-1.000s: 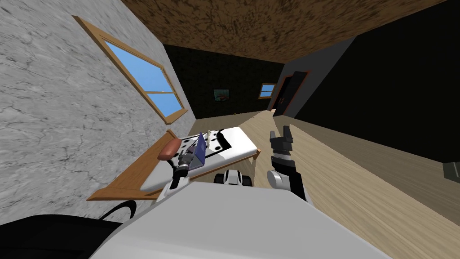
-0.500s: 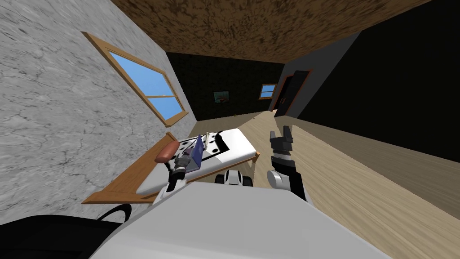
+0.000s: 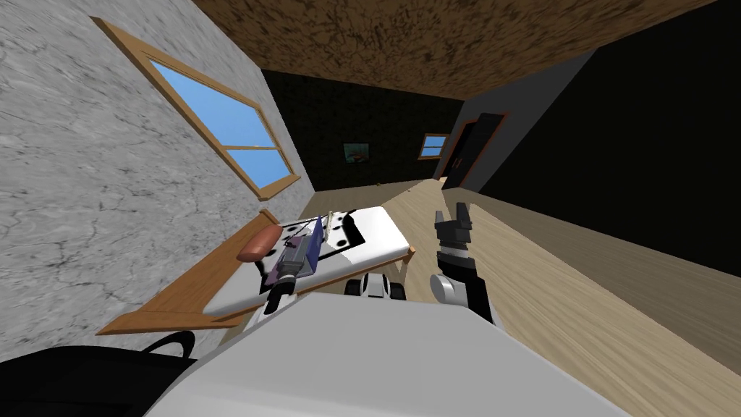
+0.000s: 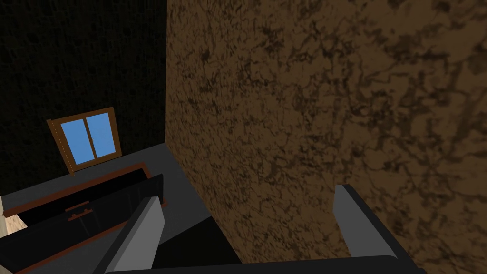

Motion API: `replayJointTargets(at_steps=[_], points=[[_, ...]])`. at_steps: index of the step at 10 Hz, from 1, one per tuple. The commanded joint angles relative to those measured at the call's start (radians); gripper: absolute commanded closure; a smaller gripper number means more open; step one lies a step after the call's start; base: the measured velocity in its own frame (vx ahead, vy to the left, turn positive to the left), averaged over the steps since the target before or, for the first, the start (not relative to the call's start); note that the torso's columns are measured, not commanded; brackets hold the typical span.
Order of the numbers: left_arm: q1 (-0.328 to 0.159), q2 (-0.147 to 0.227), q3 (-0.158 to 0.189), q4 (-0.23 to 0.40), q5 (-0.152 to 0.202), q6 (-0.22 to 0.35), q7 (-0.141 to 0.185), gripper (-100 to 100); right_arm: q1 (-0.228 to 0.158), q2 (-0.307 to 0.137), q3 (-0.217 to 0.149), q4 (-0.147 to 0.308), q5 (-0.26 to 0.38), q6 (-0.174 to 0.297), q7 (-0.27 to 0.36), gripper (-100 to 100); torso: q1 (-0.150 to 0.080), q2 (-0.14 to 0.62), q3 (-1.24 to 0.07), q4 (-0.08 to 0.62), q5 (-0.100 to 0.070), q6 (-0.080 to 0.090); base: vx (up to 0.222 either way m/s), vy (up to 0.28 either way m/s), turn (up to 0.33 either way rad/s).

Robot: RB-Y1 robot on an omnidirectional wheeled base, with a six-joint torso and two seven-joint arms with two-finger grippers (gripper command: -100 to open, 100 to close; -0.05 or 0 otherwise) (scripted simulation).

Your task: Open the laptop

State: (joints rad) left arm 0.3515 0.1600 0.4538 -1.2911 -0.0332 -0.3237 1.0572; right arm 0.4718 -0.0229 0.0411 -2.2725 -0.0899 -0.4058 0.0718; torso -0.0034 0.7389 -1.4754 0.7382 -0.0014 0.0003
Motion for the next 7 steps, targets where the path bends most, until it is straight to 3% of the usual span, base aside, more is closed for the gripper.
replayJointTargets(at_steps=[1, 2, 4, 7], points=[[-0.018, 0.009, 0.020, 0.053, 0.001, -0.006, 0.024, -100, 0.000, 0.000, 0.000, 0.000, 0.000, 0.000, 0.000, 0, 0.004, 0.002, 0.001, 0.001, 0.001, 0.000, 0.054, -0.076, 0.019], [-0.013, 0.005, 0.014, 0.036, 0.000, -0.003, 0.016, -100, 0.000, 0.000, 0.000, 0.000, 0.000, 0.000, 0.000, 0, 0.006, 0.001, 0.001, 0.001, 0.002, 0.000, 0.026, -0.036, 0.008], [0.061, 0.008, -0.057, -0.016, 0.042, -0.056, -0.020, -100, 0.000, 0.000, 0.000, 0.000, 0.000, 0.000, 0.000, 0, 0.009, -0.003, -0.001, -0.001, 0.003, -0.001, 0.093, 0.021, 0.183], [0.081, 0.008, -0.068, -0.016, 0.042, -0.056, -0.020, -100, 0.000, 0.000, 0.000, 0.000, 0.000, 0.000, 0.000, 0, 0.003, 0.002, 0.001, 0.001, 0.001, 0.000, 0.011, -0.017, 0.047]])
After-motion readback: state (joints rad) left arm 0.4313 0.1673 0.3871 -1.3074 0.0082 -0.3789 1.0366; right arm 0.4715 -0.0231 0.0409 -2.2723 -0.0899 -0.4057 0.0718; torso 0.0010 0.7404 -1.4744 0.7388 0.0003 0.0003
